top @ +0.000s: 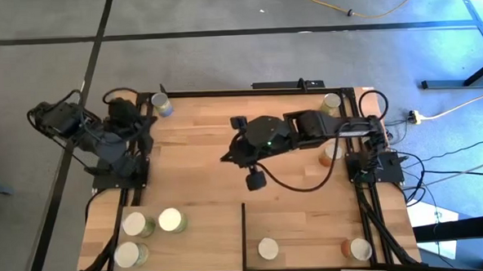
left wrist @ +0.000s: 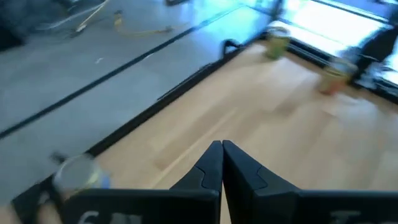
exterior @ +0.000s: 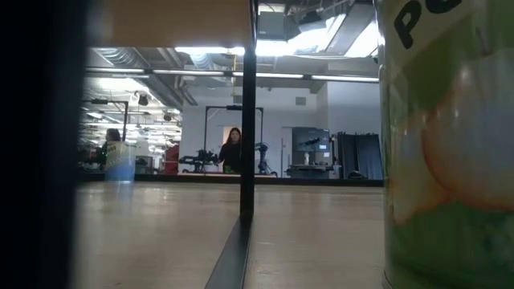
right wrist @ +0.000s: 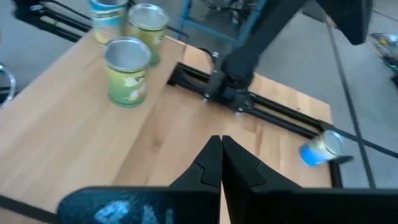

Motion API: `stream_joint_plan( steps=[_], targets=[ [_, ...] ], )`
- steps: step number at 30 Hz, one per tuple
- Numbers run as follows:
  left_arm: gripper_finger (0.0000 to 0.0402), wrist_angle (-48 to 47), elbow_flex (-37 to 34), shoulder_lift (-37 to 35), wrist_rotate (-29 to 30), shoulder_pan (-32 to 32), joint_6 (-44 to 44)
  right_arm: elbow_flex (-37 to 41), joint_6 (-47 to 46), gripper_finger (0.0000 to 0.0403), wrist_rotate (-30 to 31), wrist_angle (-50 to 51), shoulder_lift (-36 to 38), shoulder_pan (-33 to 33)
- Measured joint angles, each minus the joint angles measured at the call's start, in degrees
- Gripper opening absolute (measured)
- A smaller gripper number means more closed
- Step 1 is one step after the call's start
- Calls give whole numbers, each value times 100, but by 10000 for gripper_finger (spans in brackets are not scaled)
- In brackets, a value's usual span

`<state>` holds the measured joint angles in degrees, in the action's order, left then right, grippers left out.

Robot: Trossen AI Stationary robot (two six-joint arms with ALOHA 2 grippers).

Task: Pick and place cans onto a shelf
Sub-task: Put the canned peas on the shelf

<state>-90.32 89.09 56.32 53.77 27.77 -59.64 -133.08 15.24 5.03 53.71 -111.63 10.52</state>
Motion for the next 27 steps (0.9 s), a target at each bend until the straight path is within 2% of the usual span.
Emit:
stream_joint_plan(
  steps=[3, 13, 17, 27],
  targets=[
    [0, 21, -21, -185, -60, -348, 25, 0, -16, 6, 158, 88, 50, 10],
    [0, 28, -14, -781, -82, -1300, 172, 0, -365, 7, 149, 126, 59, 20],
    [0, 33, -30, -977, -274, -1636, 327, 0, -299, 7, 149, 142, 59, 51],
    [0, 30, -852, -1569, -224, -2471, 466, 0, -292, 8, 143, 160, 59, 52]
  ],
)
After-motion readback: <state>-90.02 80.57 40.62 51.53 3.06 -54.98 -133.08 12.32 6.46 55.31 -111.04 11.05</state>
